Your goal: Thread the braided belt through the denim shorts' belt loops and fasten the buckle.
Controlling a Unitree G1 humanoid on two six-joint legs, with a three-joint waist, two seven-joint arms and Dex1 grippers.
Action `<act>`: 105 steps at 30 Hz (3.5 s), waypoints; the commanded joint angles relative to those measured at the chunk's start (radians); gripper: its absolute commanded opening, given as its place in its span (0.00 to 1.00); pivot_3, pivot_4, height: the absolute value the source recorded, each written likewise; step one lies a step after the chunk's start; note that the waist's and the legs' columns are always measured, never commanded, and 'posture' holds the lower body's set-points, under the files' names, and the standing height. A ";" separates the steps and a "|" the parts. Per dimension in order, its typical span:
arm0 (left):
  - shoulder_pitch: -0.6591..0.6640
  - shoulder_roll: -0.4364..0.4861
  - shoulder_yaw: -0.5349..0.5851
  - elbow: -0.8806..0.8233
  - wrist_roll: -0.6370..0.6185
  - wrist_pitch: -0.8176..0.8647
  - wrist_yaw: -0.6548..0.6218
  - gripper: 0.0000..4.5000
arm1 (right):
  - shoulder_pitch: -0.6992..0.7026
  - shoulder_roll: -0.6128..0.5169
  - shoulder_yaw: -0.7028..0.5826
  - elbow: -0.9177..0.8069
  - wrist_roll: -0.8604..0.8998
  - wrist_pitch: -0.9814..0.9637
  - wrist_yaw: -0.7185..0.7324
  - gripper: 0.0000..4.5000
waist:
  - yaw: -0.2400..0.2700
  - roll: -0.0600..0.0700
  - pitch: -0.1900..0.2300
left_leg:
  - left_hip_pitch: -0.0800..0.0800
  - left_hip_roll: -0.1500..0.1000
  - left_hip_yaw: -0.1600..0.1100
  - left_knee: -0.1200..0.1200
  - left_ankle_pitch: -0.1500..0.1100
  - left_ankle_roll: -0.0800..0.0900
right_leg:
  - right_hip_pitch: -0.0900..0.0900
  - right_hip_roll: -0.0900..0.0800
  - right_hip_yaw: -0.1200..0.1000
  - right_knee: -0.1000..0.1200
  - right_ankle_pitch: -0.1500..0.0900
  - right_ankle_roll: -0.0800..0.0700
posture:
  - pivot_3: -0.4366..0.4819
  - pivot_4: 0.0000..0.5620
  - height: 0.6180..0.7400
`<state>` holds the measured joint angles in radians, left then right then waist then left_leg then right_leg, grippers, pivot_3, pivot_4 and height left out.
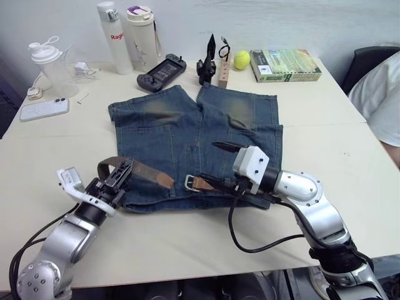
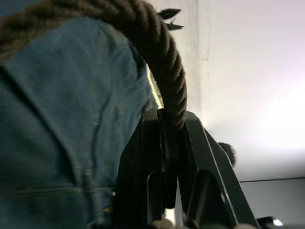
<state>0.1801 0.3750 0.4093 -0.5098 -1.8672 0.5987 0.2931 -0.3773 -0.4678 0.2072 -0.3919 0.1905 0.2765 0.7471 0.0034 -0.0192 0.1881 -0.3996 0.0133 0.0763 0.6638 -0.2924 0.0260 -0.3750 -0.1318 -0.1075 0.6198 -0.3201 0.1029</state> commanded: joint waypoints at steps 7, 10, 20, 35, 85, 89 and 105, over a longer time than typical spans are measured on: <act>0.043 -0.022 -0.026 -0.013 0.226 -0.063 -0.046 0.00 | 0.011 -0.001 -0.022 -0.084 0.020 0.075 -0.027 0.98 | 0.000 0.000 0.000 | -0.001 0.000 0.000 -0.001 -0.001 -0.001 | -0.001 -0.001 0.000 0.000 0.000 0.000 | 0.48 0.27 0.84; 0.038 -0.032 -0.047 -0.005 0.277 -0.066 -0.043 0.00 | 0.021 -0.006 -0.025 -0.108 0.025 0.099 -0.033 0.98 | 0.000 0.000 0.000 | -0.001 0.000 0.000 -0.001 -0.001 -0.001 | -0.001 -0.001 0.000 -0.001 0.000 0.000 | 0.48 0.27 0.84; -0.014 -0.092 -0.112 0.058 0.378 -0.058 -0.041 0.00 | 0.039 -0.048 -0.053 -0.182 0.086 0.194 -0.015 0.98 | 0.000 0.000 0.000 | -0.001 0.000 0.000 -0.001 -0.002 -0.001 | -0.001 -0.001 -0.001 -0.001 0.000 0.000 | 0.48 0.27 0.84; -0.012 -0.110 -0.199 0.033 0.473 0.006 -0.062 0.00 | 0.051 -0.087 -0.075 -0.205 0.090 0.225 -0.032 0.98 | 0.010 0.000 0.000 | -0.002 0.000 0.000 -0.001 -0.002 0.000 | -0.001 -0.001 -0.001 -0.001 0.000 0.000 | 0.48 0.27 0.84; -0.269 0.036 -0.282 0.177 0.729 0.326 -0.458 0.00 | 0.161 -0.129 0.125 0.049 -0.423 -0.548 -0.036 0.62 | 0.022 0.002 0.001 | -0.002 -0.001 -0.002 0.000 0.000 -0.002 | -0.001 0.000 -0.003 0.000 0.000 0.001 | 0.48 0.27 0.84; -0.265 0.030 -0.278 0.178 0.737 0.328 -0.461 0.00 | 0.161 -0.129 0.129 0.047 -0.419 -0.552 -0.027 0.25 | 0.022 0.002 0.001 | -0.002 -0.001 -0.002 0.000 0.000 -0.002 | -0.001 0.000 -0.003 0.000 0.000 0.001 | 0.48 0.27 0.84; -0.210 0.110 -0.211 0.091 0.719 0.319 -0.591 0.47 | 0.191 -0.131 0.134 0.000 -0.360 -0.467 0.054 0.00 | 0.019 0.002 0.001 | -0.002 -0.001 -0.001 0.000 0.000 -0.002 | -0.001 0.000 -0.003 0.000 0.000 0.000 | 0.48 0.27 0.84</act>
<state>-0.0401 0.4458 0.1551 -0.3518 -1.1367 0.9197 -0.2484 -0.1897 -0.5978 0.3463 -0.3398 -0.2006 -0.1920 0.7876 0.0227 -0.0169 0.1893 -0.4014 0.0130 0.0748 0.6637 -0.2927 0.0241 -0.3761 -0.1317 -0.1104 0.6197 -0.3199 0.1034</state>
